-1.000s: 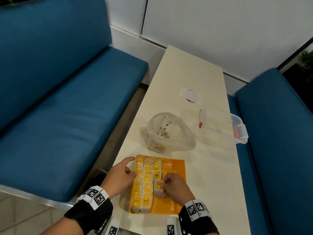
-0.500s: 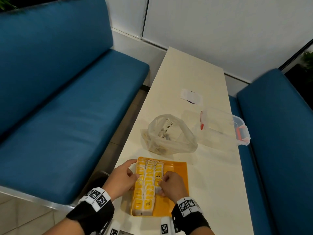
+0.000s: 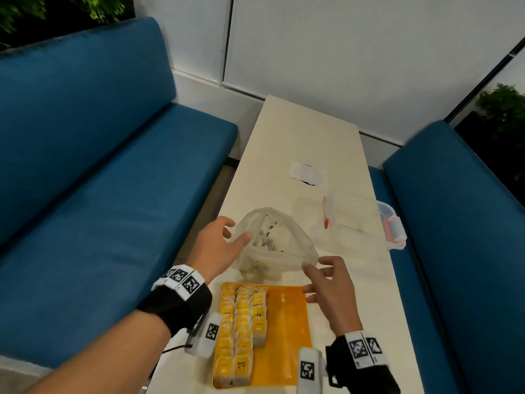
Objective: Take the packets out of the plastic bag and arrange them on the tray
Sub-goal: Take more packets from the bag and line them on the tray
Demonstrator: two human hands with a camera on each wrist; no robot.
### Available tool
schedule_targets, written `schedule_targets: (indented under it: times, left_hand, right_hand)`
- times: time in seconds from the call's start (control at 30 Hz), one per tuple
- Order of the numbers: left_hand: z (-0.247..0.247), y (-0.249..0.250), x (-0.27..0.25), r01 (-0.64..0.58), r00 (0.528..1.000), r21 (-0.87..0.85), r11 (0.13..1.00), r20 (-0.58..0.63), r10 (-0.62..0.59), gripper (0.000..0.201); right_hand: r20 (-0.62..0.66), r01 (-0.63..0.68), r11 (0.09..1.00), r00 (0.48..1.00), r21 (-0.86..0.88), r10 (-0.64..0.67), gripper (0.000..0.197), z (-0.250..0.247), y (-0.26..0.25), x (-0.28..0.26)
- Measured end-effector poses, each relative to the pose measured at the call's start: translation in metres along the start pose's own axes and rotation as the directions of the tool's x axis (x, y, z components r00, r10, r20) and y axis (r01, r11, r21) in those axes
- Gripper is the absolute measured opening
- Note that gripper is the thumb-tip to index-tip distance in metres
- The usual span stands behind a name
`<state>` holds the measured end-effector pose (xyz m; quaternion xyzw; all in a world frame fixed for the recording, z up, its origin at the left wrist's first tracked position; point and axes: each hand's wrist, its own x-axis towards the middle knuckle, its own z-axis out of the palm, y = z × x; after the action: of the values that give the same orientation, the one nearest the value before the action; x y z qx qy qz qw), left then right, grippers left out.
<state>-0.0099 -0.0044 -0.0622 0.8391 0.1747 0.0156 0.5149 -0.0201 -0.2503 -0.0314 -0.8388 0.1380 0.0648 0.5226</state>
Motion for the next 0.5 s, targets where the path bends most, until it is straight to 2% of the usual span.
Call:
schedule_targets:
  times: [0.07,0.2,0.27,0.33,0.4,0.43,0.5]
  left_hand:
    - [0.009,0.005,0.010,-0.027,0.999,0.032,0.999,0.019,0.026,0.017]
    - [0.014,0.001,0.010,-0.091,0.995,0.098,0.991,-0.032,0.094,0.017]
    - [0.003,0.004,0.000,-0.100,0.993,0.159,0.982,-0.053,0.110,0.008]
    - [-0.009,0.006,-0.012,-0.173,0.971,0.227,0.958,-0.121,0.204,0.015]
    - [-0.015,0.017,-0.019,-0.338,0.918,0.247,0.908,-0.128,0.376,0.018]
    - [-0.013,0.026,-0.019,-0.401,0.905,0.244,0.883,-0.046,0.423,0.018]
    - [-0.001,0.042,-0.013,-0.444,0.891,0.321,0.836,0.254,0.375,0.024]
  right_hand:
    - [-0.007,0.049,0.999,0.999,0.018,-0.049,0.036,0.007,-0.009,0.001]
    - [-0.068,0.149,0.989,0.986,-0.011,-0.150,0.010,0.021,-0.005,0.006]
    - [-0.086,0.178,0.984,0.980,-0.009,-0.178,0.015,0.022,0.002,0.005]
    - [-0.078,0.199,0.980,0.977,-0.019,-0.200,0.017,0.023,0.010,0.003]
    - [-0.059,0.226,0.973,0.972,-0.052,-0.229,0.017,0.023,0.016,0.001]
    - [-0.048,0.236,0.970,0.970,-0.068,-0.239,0.017,0.023,0.018,0.001]
    - [-0.028,0.248,0.965,0.968,-0.089,-0.251,0.021,0.022,0.021,0.002]
